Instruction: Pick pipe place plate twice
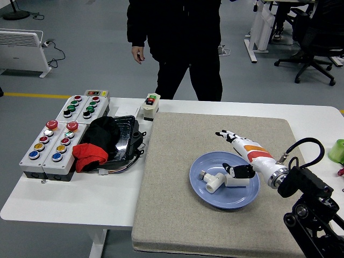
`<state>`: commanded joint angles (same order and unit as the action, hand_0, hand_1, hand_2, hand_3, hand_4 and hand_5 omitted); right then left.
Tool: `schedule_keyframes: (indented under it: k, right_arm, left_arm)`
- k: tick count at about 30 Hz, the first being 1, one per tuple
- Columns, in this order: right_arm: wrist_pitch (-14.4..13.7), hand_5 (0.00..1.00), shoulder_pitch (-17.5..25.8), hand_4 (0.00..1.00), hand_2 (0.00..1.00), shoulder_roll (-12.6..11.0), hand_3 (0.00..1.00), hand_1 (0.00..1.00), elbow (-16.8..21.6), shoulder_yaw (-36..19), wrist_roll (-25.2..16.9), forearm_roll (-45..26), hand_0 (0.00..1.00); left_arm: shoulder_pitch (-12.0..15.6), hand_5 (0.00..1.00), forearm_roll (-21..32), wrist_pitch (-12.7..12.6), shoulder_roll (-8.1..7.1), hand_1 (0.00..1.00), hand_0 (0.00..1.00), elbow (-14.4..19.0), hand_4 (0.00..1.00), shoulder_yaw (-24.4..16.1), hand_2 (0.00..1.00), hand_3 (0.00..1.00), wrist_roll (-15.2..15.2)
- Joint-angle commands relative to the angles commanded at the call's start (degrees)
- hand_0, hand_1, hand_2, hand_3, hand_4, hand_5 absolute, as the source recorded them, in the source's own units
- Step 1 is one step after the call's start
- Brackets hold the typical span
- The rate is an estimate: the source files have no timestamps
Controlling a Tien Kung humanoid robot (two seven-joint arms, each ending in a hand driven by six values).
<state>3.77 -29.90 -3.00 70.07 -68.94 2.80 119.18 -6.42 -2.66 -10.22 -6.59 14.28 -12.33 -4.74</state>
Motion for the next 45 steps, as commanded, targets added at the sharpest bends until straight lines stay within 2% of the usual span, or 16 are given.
schedule_keyframes:
  k: [4, 5, 9, 14, 15, 17, 18, 22, 23, 33, 45]
  right_arm:
    - [-4.63, 0.102, 0.81, 0.476, 0.941, 0.17, 0.882, 0.816, -0.41, -3.22, 0.35, -5.05, 0.87]
    - [-6.23, 0.128, 1.24, 0.416, 0.907, 0.3, 0.852, 0.788, -0.47, -4.58, 0.48, -7.15, 0.832]
    - [-10.43, 0.128, 2.38, 0.416, 0.907, 0.6, 0.852, 0.788, -0.52, -8.09, 0.51, -14.42, 0.832]
    - [-17.32, 0.151, 4.09, 0.393, 0.877, 1.09, 0.838, 0.766, -0.25, -12.7, 0.83, -24.89, 0.807]
    - [-17.71, 0.151, 4.2, 0.393, 0.877, 1.12, 0.838, 0.766, -0.25, -13.09, 0.79, -27.12, 0.807]
    - [-16.54, 0.151, 4.97, 0.393, 0.877, 1.21, 0.838, 0.766, -0.29, -15.08, 0.4, -31.94, 0.807]
    - [-16.24, 0.305, 5.26, 0.444, 0.867, 1.27, 0.838, 0.766, -0.28, -15.7, 0.38, -34.54, 0.8]
    - [-15.8, 0.305, 6.41, 0.444, 0.867, 1.74, 0.838, 0.766, 0.04, -17.72, 0.51, -43.21, 0.8]
    - [-15.77, 0.382, 6.63, 0.46, 0.863, 1.87, 0.831, 0.779, 0.14, -18.12, 0.51, -45.82, 0.8]
    - [-14.78, 0.409, 8.39, 0.467, 0.854, 2.43, 0.814, 0.779, 1.01, -20.95, 0.07, -68.36, 0.8]
    - [-15.2, 0.453, 9.19, 0.48, 0.846, 2.77, 0.806, 0.779, 1.01, -21.48, 0.64, -70.57, 0.798]
  left_arm:
    - [-0.02, 0.998, -0.14, 0.0, -0.01, 0.58, 0.622, 0.0, 0.274, -0.07, 0.506, 0.584, -0.04]
    - [-0.02, 0.998, -0.2, 0.01, -0.01, 0.579, 0.622, 0.0, 0.273, -0.1, 0.506, 0.585, -0.07]
    - [-0.02, 0.998, -0.45, 0.02, -0.01, 0.579, 0.622, 0.01, 0.273, -0.23, 0.506, 0.585, -0.16]
    - [0.04, 0.998, -0.67, 0.02, 0.01, 0.579, 0.622, 0.01, 0.273, -0.37, 0.505, 0.585, -0.25]
    - [0.04, 0.998, -0.68, 0.02, 0.01, 0.579, 0.622, 0.01, 0.273, -0.37, 0.505, 0.585, -0.25]
    - [0.04, 0.998, -0.83, 0.02, 0.0, 0.579, 0.622, 0.0, 0.273, -0.44, 0.506, 0.585, -0.31]
    - [0.06, 0.998, -0.87, 0.02, 0.01, 0.579, 0.622, 0.0, 0.273, -0.46, 0.506, 0.585, -0.32]
    - [0.1, 0.998, -1.08, 0.0, 0.05, 0.579, 0.622, -0.01, 0.273, -0.58, 0.506, 0.585, -0.38]
    - [0.1, 0.998, -1.12, -0.01, 0.05, 0.579, 0.622, -0.01, 0.273, -0.59, 0.505, 0.585, -0.39]
    - [0.26, 0.998, -1.61, -0.02, 0.07, 0.579, 0.622, -0.03, 0.271, -0.91, 0.506, 0.582, -0.54]
    - [0.48, 0.998, -2.2, -0.01, 0.1, 0.58, 0.62, 0.02, 0.27, -1.24, 0.507, 0.583, -0.73]
